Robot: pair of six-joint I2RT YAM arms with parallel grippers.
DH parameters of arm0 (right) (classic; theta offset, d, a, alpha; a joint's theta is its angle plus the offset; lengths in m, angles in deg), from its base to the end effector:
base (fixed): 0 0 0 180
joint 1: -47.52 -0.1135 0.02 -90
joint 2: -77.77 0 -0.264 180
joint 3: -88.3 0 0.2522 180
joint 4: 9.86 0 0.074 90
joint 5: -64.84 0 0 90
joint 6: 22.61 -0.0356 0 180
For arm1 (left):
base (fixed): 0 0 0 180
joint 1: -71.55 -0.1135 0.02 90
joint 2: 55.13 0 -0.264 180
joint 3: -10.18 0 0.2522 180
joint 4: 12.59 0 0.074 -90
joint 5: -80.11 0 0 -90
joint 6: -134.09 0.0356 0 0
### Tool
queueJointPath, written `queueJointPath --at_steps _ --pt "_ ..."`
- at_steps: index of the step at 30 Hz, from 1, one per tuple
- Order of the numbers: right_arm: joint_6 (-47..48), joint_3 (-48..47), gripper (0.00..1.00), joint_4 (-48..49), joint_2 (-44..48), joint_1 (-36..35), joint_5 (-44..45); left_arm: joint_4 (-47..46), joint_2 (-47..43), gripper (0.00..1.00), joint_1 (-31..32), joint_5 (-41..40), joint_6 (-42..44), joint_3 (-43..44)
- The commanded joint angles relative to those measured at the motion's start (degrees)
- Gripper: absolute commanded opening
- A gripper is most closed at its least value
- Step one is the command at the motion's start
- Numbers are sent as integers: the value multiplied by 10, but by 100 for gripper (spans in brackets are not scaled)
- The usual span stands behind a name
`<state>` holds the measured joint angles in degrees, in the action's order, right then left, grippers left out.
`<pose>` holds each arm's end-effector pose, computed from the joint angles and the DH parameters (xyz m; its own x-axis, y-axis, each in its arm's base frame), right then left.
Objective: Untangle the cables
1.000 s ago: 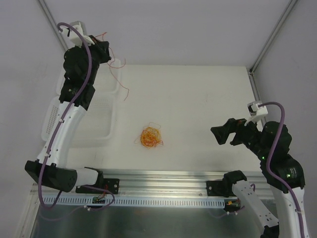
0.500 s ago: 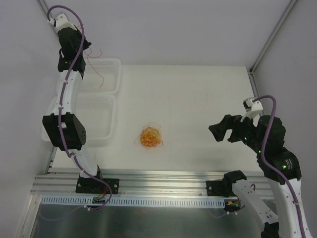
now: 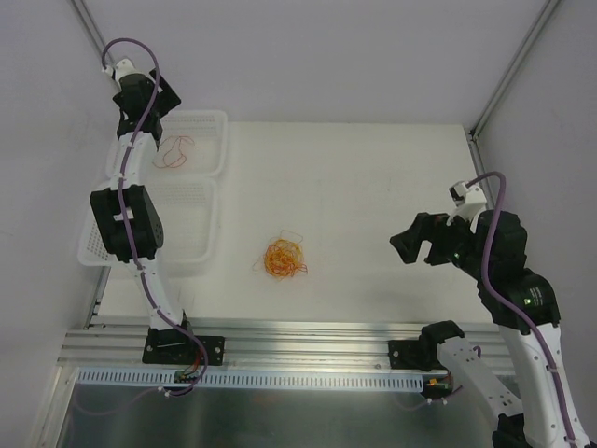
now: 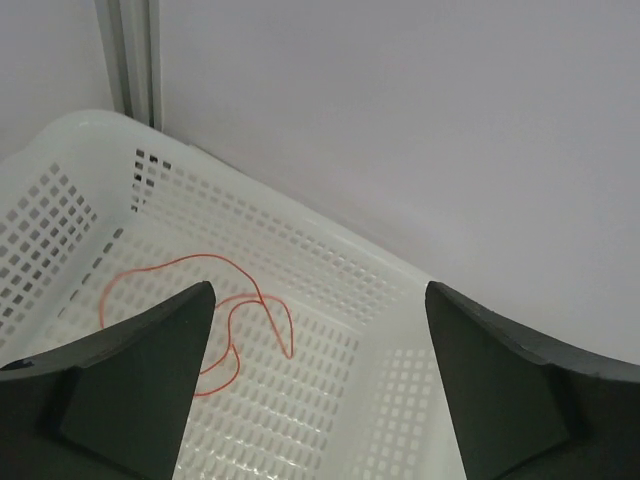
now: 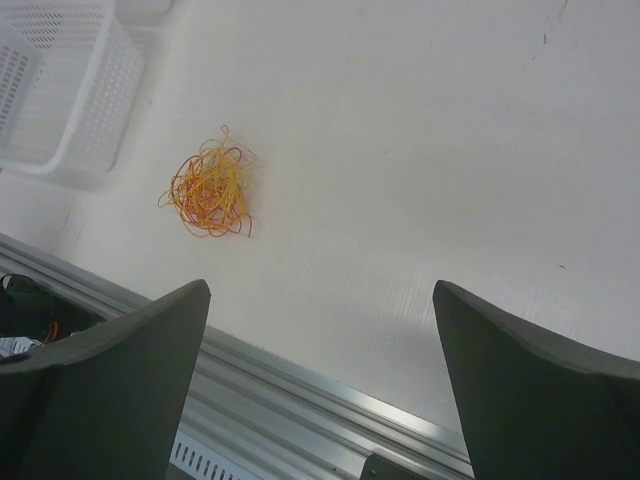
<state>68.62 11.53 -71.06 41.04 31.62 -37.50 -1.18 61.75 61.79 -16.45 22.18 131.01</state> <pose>0.0969 0.0355 0.3944 -0.3372 -0.1179 -0.9340 -0.4667 0.8826 0.0571 0.4915 0.0887 0.3521 -0.0142 -0.3786 -0.9255 -0.3076 0.8823 -0.3562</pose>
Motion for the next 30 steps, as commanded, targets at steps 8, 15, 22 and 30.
queueJointPath --at_steps 8,15,22,30 --pt "-4 7 100 -8 -54 -3 -24 52 -121 99 -14 59 -27 -76" --pt "-10 43 100 9 -126 -24 -77 111 -237 99 38 219 -59 -207" --pt "-63 110 98 93 -185 -104 -73 213 -356 99 183 278 -3 -350" --pt "-109 160 81 248 -274 -179 -80 235 -440 99 403 165 -48 -532"
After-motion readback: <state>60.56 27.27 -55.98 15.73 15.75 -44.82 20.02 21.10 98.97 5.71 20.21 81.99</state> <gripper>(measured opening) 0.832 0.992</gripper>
